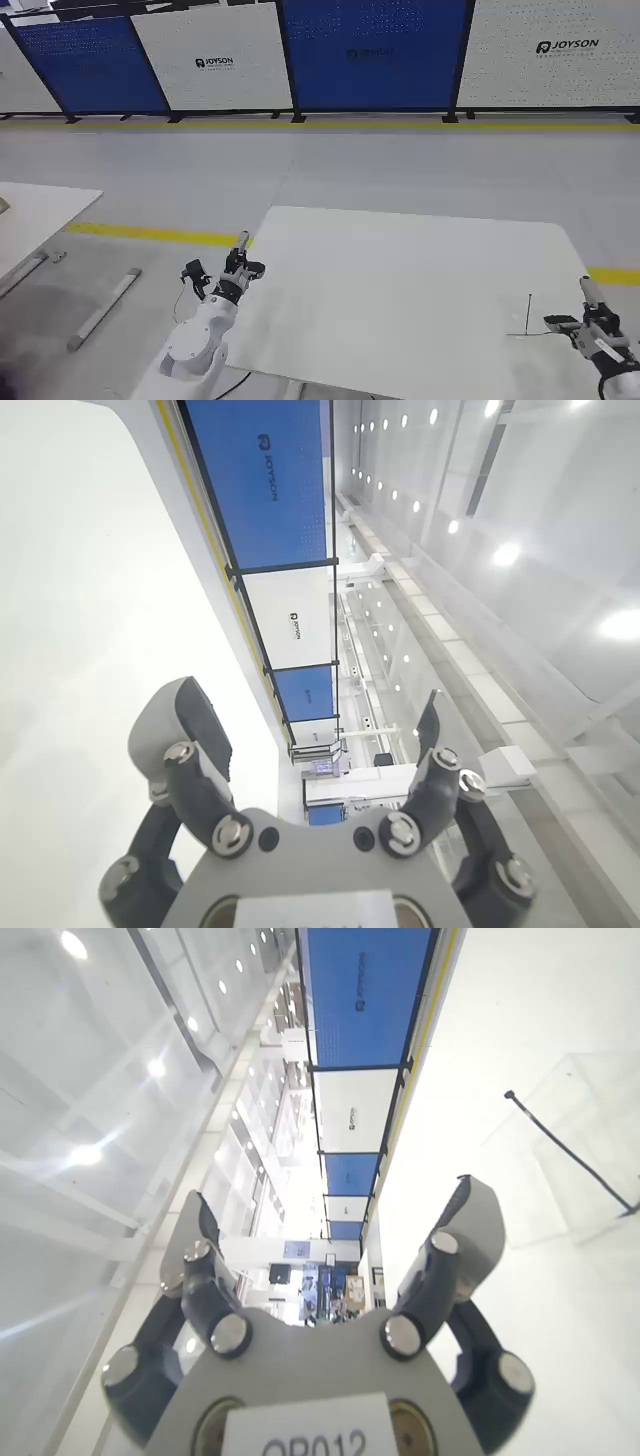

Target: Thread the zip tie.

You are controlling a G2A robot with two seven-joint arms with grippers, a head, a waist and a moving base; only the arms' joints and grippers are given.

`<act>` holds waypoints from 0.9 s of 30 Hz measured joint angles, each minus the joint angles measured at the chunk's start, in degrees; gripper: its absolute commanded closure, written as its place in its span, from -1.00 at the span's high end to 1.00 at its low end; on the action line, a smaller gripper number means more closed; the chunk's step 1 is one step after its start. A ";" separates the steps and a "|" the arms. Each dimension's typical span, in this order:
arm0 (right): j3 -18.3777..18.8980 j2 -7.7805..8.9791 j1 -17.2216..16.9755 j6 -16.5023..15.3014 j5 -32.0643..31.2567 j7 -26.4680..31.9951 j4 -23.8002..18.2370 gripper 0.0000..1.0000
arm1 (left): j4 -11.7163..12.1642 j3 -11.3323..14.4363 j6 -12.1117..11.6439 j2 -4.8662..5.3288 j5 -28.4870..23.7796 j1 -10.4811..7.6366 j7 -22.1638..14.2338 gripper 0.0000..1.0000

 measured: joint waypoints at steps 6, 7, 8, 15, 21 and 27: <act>2.51 1.19 2.15 8.15 -5.01 8.61 0.56 1.00 | 0.00 0.00 0.00 0.00 0.00 0.00 0.00 1.00; 2.48 1.17 2.12 8.01 -4.95 8.33 0.56 1.00 | 0.00 0.00 0.00 0.00 0.00 0.00 0.00 1.00; 2.47 1.17 2.10 7.93 -4.91 8.18 0.55 1.00 | 0.00 0.00 0.00 0.00 0.00 0.00 0.00 1.00; 2.47 1.16 2.09 7.90 -4.90 8.14 0.54 1.00 | 0.00 0.00 0.00 0.00 0.00 0.00 0.00 1.00; 2.47 1.16 2.09 7.90 -4.90 8.14 0.54 1.00 | 0.00 0.00 0.00 0.00 0.00 0.00 0.00 1.00; 4.16 2.48 4.90 7.59 -8.13 17.38 1.72 1.00 | 0.00 0.00 0.00 0.00 0.00 0.00 0.00 1.00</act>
